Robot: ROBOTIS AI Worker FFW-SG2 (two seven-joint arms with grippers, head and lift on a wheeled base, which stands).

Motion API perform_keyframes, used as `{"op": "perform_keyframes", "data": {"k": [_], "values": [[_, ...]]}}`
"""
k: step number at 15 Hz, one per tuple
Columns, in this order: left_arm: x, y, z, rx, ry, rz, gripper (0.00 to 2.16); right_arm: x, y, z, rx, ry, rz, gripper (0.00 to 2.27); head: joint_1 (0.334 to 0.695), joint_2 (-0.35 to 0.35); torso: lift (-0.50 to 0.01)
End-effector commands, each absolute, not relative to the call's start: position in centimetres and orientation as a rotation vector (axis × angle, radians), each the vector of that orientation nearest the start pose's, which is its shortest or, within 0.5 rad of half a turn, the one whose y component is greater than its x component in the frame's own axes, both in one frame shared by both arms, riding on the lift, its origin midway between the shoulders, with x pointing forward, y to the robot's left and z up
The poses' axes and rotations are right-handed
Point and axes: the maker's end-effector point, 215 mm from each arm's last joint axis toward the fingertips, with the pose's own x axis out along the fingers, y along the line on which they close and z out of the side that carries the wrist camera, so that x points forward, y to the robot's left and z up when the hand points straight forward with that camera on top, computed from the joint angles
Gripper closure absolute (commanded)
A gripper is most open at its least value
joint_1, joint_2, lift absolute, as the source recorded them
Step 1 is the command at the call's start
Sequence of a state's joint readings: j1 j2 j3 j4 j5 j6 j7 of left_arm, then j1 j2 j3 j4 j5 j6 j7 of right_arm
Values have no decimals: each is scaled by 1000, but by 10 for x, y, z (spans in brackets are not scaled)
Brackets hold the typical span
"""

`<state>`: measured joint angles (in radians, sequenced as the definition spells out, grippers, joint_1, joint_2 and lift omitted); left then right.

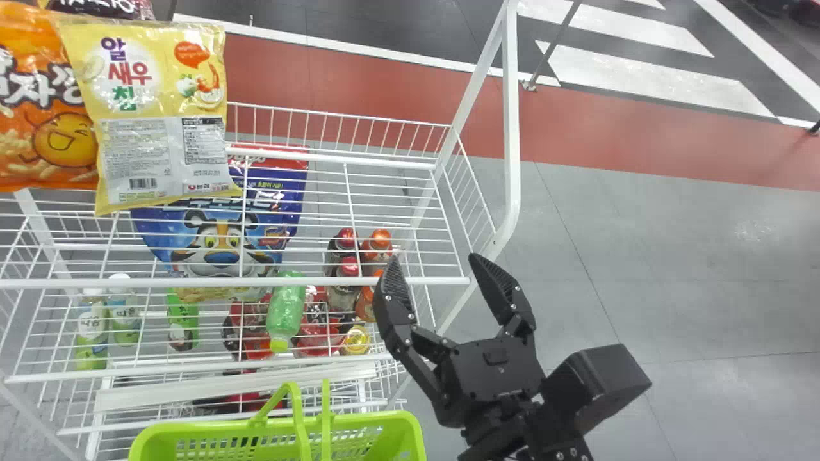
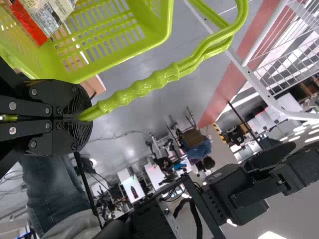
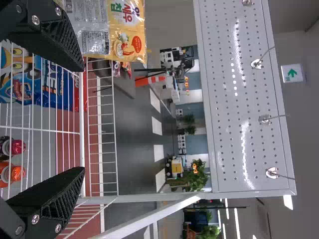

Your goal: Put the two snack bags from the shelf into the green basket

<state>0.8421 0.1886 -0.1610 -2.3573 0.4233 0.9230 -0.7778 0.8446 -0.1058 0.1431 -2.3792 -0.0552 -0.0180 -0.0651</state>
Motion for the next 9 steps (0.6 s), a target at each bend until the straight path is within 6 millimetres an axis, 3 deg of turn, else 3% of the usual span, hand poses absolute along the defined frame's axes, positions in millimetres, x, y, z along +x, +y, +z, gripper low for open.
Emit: {"op": "perform_keyframes", "data": {"k": [1,9], "values": [[128,-27,-410,-679,889,-1104,1717,351,-170,-288,90,33,103,110,695,-350,-11],[127,-28,-408,-683,887,-1107,1713,349,-170,-285,88,31,104,110,695,-350,-11]]}}
